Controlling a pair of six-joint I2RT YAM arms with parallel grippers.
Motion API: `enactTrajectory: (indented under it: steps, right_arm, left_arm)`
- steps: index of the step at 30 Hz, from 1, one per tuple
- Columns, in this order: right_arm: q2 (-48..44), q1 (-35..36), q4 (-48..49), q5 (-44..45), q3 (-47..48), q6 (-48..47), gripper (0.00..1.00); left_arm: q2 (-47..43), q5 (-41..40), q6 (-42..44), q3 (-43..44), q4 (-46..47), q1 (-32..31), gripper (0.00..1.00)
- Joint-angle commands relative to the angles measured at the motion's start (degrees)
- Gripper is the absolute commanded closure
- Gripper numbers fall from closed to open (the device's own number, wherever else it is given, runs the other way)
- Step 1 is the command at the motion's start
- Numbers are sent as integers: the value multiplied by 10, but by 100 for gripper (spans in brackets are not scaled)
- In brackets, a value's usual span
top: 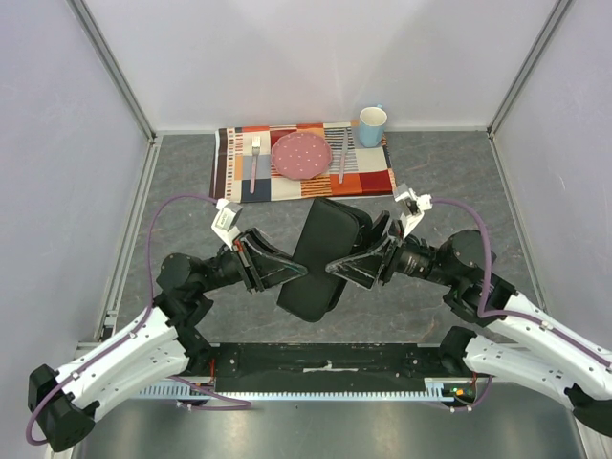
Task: Sort the hair-cutting tools
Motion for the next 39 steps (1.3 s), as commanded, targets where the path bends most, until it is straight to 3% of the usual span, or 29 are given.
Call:
enactTrajectory:
  steps: [1, 8, 13, 16, 18, 28, 33, 39]
  right_arm:
    - [8, 1, 64, 8, 5, 3, 49]
    - [25, 0, 51, 11, 19, -15, 80]
    - [22, 1, 9, 17, 33, -41, 97]
    - [18, 1, -5, 16, 36, -48, 100]
    - [21, 0, -9, 1, 41, -48, 100]
    - [45, 1, 56, -96, 52, 5, 100]
    - [62, 0, 74, -102, 64, 14, 100]
    - [79, 1, 86, -97, 70, 12, 100]
  left_arm:
    - [2, -22, 16, 17, -8, -1, 98]
    - [10, -39, 42, 30, -69, -1, 94]
    - [5, -44, 101, 53, -154, -2, 62]
    - [-6, -16, 141, 72, -175, -1, 43]
    - [-8, 8, 154, 78, -166, -1, 36]
    - [61, 188, 111, 56, 10, -1, 31]
    - [103, 223, 79, 43, 81, -1, 32]
    - [119, 220, 78, 37, 93, -1, 32]
